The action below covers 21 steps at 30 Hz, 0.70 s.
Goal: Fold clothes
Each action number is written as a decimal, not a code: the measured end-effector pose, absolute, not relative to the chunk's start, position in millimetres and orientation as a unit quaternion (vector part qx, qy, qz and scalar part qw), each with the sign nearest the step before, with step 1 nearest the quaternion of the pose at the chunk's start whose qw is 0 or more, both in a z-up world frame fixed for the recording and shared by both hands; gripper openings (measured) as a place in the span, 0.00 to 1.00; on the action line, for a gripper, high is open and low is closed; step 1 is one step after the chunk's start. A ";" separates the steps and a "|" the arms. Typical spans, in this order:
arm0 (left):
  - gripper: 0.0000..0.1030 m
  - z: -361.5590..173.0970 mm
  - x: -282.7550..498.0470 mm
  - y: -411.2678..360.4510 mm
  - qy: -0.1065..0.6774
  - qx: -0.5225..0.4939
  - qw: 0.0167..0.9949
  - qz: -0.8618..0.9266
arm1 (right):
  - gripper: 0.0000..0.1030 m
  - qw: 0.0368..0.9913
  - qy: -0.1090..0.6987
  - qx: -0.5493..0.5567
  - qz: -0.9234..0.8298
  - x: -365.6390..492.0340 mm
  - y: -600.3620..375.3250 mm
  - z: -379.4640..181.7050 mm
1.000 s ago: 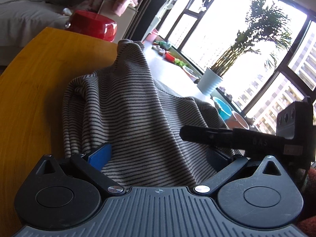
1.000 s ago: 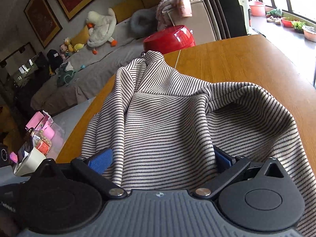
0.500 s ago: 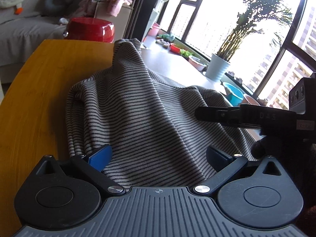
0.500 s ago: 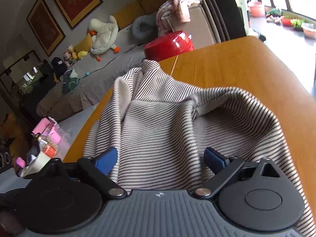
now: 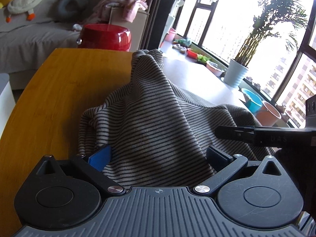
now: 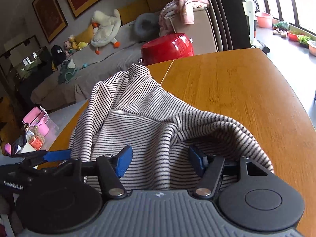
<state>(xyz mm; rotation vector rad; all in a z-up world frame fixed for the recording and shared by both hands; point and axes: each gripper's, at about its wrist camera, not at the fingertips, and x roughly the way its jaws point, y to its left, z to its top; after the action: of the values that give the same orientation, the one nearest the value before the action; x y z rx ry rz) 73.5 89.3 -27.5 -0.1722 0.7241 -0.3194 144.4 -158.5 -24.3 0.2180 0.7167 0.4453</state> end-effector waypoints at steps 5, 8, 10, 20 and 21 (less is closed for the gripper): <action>1.00 -22.3 83.1 102.5 0.354 -0.112 0.915 -0.160 | 0.61 0.922 0.340 0.028 0.183 122.3 -151.1 -20.4; 1.00 -12.0 74.7 115.5 0.336 -0.121 0.921 -0.155 | 0.60 0.929 0.330 -0.010 0.167 110.9 -148.4 -13.3; 1.00 -6.9 67.6 122.4 0.324 -0.109 0.930 -0.137 | 0.51 0.933 0.315 -0.020 0.174 100.7 -148.4 -4.7; 1.00 -7.0 49.9 125.9 0.342 -0.096 0.928 -0.115 | 0.47 0.902 0.332 -0.099 0.259 75.3 -108.7 5.5; 1.00 -7.4 49.3 126.5 0.344 -0.097 0.927 -0.116 | 0.51 0.902 0.338 -0.103 0.248 73.9 -111.2 2.3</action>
<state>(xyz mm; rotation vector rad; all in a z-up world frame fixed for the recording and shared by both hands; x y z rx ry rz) 49.3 126.5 -7.4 -0.1997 0.7045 -0.2388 73.9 -111.2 2.3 -0.2130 0.6984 0.5122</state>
